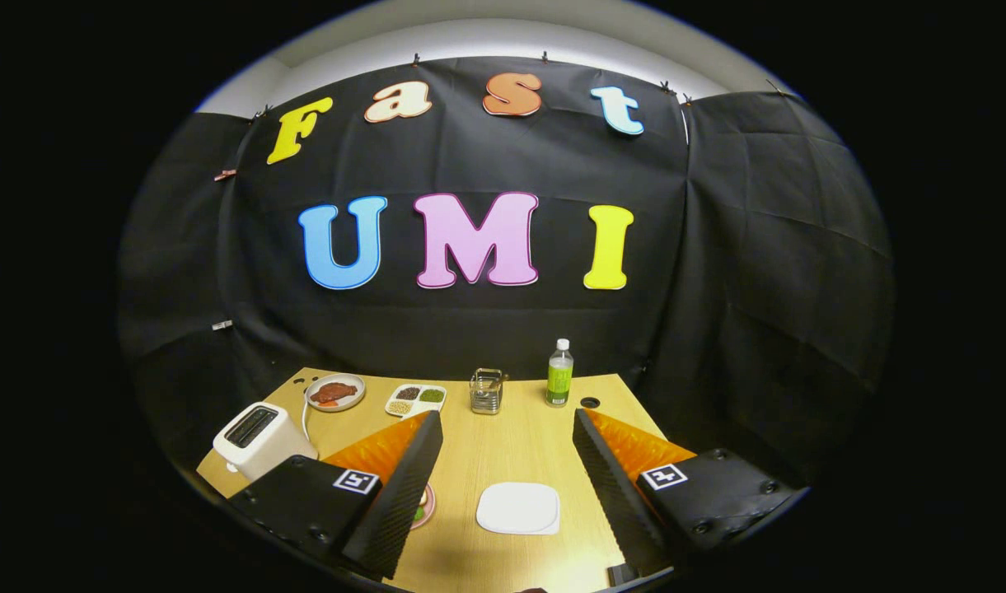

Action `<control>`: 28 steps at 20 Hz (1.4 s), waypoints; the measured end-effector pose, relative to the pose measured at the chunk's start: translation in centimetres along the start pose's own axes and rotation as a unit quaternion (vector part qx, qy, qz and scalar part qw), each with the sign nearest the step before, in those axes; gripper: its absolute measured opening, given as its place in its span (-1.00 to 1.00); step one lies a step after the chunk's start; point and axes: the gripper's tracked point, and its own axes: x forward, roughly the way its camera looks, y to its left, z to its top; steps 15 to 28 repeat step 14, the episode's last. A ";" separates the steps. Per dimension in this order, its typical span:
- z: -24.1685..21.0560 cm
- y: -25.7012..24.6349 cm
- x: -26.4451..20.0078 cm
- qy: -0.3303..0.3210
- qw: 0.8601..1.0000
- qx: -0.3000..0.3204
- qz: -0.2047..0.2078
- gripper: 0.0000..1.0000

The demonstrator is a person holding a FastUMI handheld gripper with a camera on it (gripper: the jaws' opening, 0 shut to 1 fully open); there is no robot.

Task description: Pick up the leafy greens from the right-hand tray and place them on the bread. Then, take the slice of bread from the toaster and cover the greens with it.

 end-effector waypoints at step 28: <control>-0.2 0.0 0.3 0.016 0.999 -0.009 -0.031 0.98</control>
